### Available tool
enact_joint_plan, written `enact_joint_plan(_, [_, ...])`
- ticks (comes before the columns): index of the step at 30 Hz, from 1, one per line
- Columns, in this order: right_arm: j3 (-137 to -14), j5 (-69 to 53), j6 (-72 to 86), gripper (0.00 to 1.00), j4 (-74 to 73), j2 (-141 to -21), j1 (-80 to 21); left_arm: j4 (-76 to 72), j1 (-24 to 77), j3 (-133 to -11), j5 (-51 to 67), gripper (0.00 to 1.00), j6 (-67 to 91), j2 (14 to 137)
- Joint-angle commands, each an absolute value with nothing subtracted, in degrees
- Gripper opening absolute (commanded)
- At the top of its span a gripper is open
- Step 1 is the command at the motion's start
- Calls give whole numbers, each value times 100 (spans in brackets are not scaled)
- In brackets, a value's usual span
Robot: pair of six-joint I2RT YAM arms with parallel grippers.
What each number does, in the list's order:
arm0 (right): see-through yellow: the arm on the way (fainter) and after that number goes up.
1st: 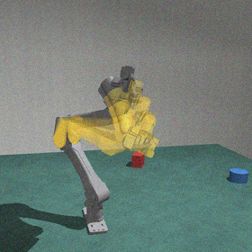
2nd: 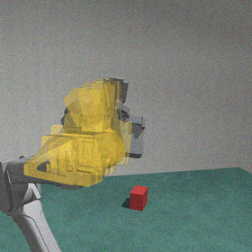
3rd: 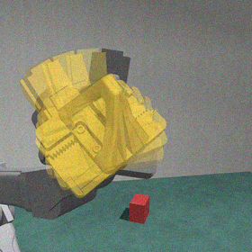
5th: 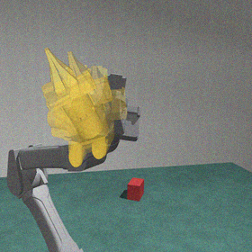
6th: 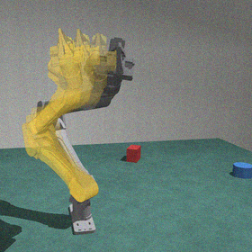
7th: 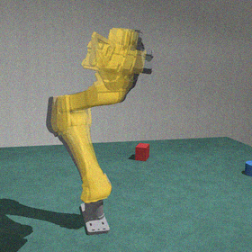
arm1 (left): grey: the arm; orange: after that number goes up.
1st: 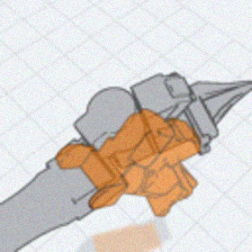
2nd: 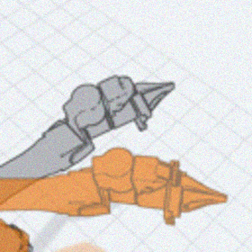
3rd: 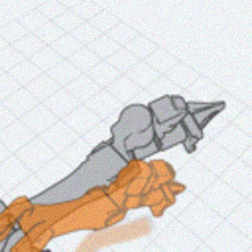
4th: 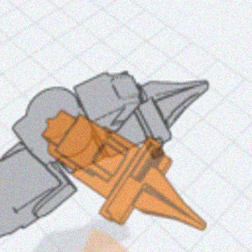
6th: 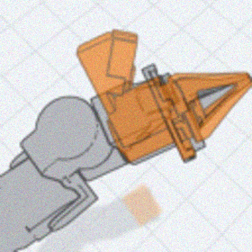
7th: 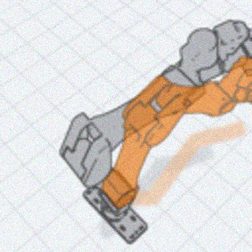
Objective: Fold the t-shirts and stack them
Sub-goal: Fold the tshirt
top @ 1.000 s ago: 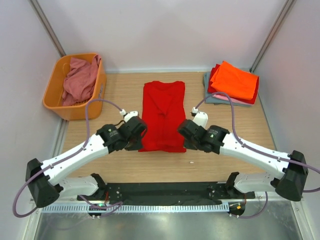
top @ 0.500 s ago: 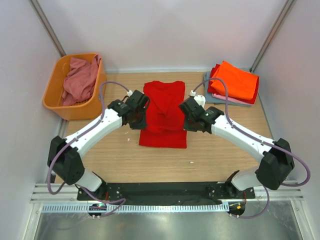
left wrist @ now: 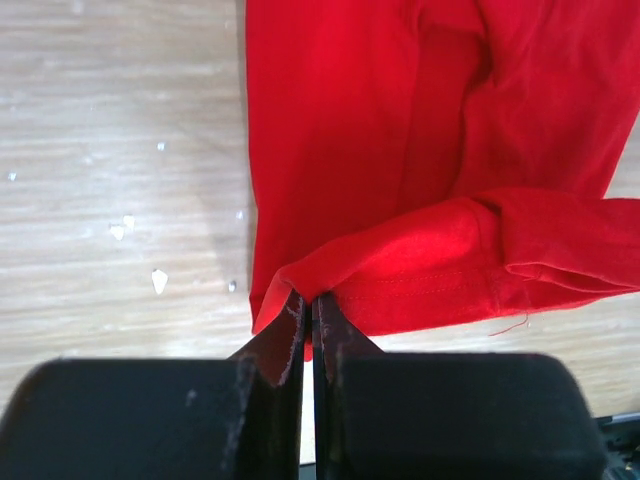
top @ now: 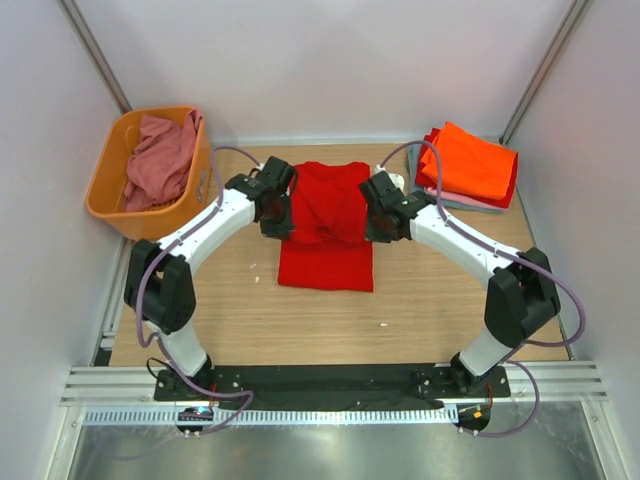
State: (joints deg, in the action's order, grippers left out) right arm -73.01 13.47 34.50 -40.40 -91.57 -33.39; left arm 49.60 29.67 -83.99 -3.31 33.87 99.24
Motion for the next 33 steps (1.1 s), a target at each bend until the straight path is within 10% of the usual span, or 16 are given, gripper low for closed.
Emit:
enact_joint_plan(1, [-7725,1222,3121,1,-3832,-9508,-3226,4957,2804,-8806,-123,0,3173,10308])
enact_joint_plan(9, [-8812,1003,2954,2,-3832,-10625,-2611,5325,2304,-10375,167,13,3042,11819])
enact_joint_plan(13, [-10438,791,2488,76,-4549,-11503,-2277,6167,1987,-11810,167,64,3023,12699])
enact_joint_plan(19, [-11831,730,2207,90,-5159,-11446,-1846,6944,1688,-13448,44,76,3050,12833])
enact_joint_plan(33, [-4786,-1863,3752,90,-1742,-7586,-1872,2937,1828,-6304,1520,73,3946,8720])
